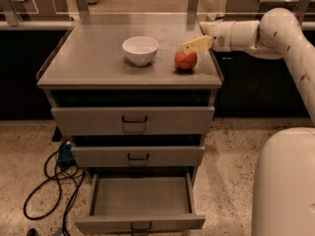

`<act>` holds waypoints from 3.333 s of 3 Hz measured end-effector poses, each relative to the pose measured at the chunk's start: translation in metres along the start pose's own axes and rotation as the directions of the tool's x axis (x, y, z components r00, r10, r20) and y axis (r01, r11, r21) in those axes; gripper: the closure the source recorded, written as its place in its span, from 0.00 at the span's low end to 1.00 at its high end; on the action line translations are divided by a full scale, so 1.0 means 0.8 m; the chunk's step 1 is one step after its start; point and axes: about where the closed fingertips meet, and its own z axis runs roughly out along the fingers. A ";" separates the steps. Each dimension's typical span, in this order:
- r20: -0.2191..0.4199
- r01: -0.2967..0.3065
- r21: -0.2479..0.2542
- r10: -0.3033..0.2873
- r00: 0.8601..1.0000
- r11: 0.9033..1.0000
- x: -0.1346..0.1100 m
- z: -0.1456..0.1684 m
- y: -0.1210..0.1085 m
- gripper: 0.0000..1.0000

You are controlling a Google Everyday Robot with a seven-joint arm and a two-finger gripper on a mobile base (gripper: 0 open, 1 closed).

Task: Place apple into bottom drawer

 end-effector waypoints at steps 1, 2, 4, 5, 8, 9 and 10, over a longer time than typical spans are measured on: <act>-0.127 0.014 0.026 -0.011 0.992 1.000 0.019 0.013 -0.003 0.00; -0.194 0.002 0.021 0.002 0.981 1.000 0.043 0.026 -0.009 0.00; -0.190 -0.041 -0.016 0.037 0.981 0.999 0.067 0.042 -0.010 0.00; -0.190 -0.041 -0.016 0.037 0.981 0.999 0.067 0.042 -0.010 0.18; -0.191 -0.042 -0.018 0.037 0.981 0.999 0.067 0.043 -0.010 0.88; -0.220 -0.027 -0.015 0.023 0.975 1.000 0.049 0.037 0.007 1.00; -0.243 0.018 0.023 -0.012 0.970 1.000 0.011 0.006 0.034 1.00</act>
Offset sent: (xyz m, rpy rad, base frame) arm 0.0295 -0.0038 -0.0576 -0.2123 0.1692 -0.0295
